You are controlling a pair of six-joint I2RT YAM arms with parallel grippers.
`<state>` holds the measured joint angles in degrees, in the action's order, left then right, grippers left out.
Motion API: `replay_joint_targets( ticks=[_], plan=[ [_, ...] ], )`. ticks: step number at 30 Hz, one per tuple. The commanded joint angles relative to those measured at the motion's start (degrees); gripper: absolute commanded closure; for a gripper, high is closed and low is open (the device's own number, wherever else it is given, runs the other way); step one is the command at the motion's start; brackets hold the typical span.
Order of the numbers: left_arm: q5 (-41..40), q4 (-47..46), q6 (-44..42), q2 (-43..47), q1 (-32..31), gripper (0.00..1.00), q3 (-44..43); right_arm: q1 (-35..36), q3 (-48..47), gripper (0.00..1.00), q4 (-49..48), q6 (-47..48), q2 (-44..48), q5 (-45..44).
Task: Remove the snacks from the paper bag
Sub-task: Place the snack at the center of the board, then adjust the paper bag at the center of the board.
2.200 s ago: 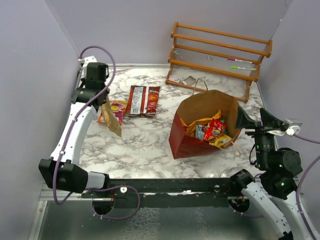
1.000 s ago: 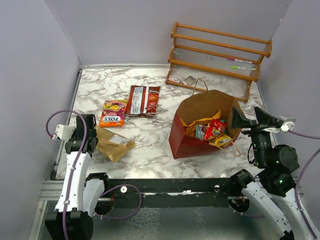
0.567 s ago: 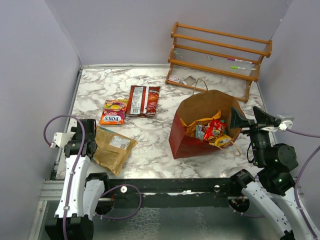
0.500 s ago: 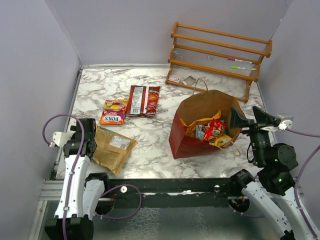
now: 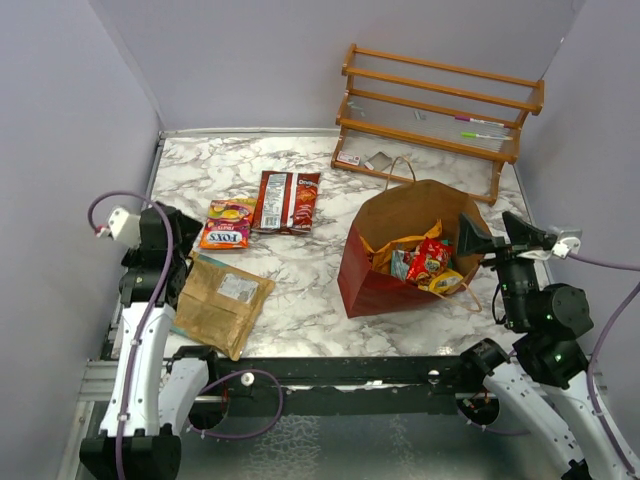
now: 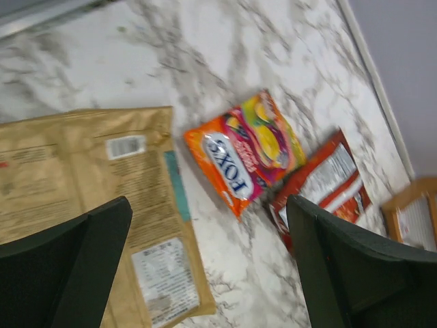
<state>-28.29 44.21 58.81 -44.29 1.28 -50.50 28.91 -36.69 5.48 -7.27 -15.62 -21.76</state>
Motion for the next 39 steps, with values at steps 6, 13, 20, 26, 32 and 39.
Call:
replay_joint_targets(
  ticks=[6, 13, 20, 26, 32, 39],
  plan=[
    [35.8, -36.1, -21.1, -13.5, -13.6, 0.01, -6.0, 0.0, -4.0, 0.01, 2.4, 1.2, -2.2, 1.4],
    [47.1, -44.7, -28.9, -27.3, -28.9, 0.01, -16.9, 0.0, -11.4, 0.01, 11.6, 0.7, -6.3, 7.7],
    [54.3, -45.5, -35.4, -41.5, -36.6, 0.03, -29.2, 0.0, -20.2, 0.01, 24.3, -5.3, -11.1, 14.0],
    [57.6, -44.5, -36.4, -50.6, -38.8, 0.09, -37.4, 0.0, -28.2, 0.01, 38.9, -17.5, -13.3, 19.8],
    [60.0, -48.4, -31.8, -57.0, -39.2, 0.21, -41.0, 0.0, -29.0, 0.01, 52.1, -26.9, -8.1, 14.6],
    [63.0, -51.8, -26.5, -62.4, -39.6, 0.35, -46.0, 0.0, -28.9, 0.00, 60.7, -38.2, -2.2, 15.3]
  ],
)
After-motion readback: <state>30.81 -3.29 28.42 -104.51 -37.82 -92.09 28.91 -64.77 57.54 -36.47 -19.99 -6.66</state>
